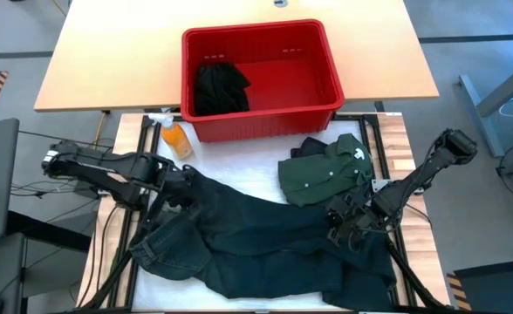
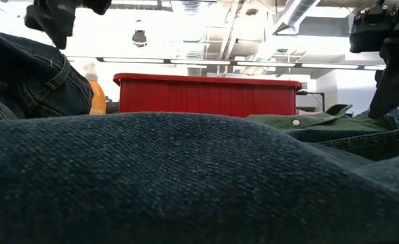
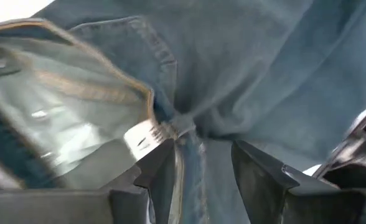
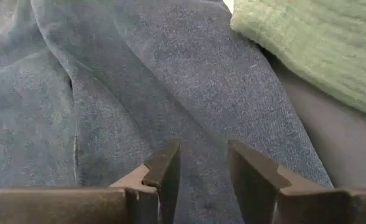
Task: Fold Laundry from Bin
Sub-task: Fold the blue pants from the red laundry bin
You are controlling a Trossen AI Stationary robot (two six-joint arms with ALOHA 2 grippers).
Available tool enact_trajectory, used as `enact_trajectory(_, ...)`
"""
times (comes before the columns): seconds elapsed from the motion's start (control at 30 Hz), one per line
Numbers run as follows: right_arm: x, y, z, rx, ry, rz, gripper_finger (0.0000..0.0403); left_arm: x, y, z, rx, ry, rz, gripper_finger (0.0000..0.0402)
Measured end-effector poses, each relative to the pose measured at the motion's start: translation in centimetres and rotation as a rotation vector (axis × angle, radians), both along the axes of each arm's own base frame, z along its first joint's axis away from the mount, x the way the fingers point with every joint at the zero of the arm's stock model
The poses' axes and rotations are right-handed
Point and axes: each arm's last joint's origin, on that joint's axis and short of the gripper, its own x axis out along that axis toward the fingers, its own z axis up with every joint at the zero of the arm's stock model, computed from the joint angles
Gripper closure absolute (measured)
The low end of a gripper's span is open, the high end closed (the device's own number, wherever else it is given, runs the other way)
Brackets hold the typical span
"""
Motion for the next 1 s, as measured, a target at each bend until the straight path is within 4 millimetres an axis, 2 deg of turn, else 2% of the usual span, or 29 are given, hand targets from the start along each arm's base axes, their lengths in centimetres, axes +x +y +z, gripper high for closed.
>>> enact_trajectory(0.13, 0.0, 0.0, 0.0, 0.000, 0.000, 0.000, 0.0243, -1.0, 0.6, -1.3, -0.046, -0.052, 0.032, 0.0256)
enact_trajectory(0.23, 0.0, 0.0, 0.0, 0.003, -0.005, 0.000, 0.0243, -1.7, 1.0, -2.6, 0.006, -0.010, 0.065, 0.0256)
enact_trajectory(0.4, 0.2, 0.1, 0.1, 0.007, -0.023, -0.005, 0.0243, -1.9, 1.1, -3.9, 0.041, -0.005, 0.079, 0.0256)
enact_trajectory(0.57, 0.4, 0.1, 0.3, 0.006, -0.055, -0.021, 0.0243, -1.6, 1.2, -4.0, 0.090, -0.021, 0.068, 0.0256)
enact_trajectory(0.67, 0.6, -0.2, 0.3, 0.011, -0.064, -0.038, 0.0243, -1.3, 1.0, -3.9, 0.068, -0.054, -0.013, 0.0260)
enact_trajectory(0.77, 0.8, -0.4, 0.4, 0.013, -0.069, -0.053, 0.0243, -1.4, 0.9, -4.1, 0.040, -0.024, -0.037, 0.0290)
enact_trajectory(0.9, 1.8, -0.1, 0.9, 0.022, -0.161, -0.007, 0.0243, -1.8, 0.7, -4.2, 0.035, 0.019, -0.061, 0.0380)
enact_trajectory(1.0, 3.6, 1.0, 1.4, -0.008, -0.309, 0.105, 0.0243, -2.1, 0.5, -4.3, 0.041, 0.050, -0.074, 0.0394)
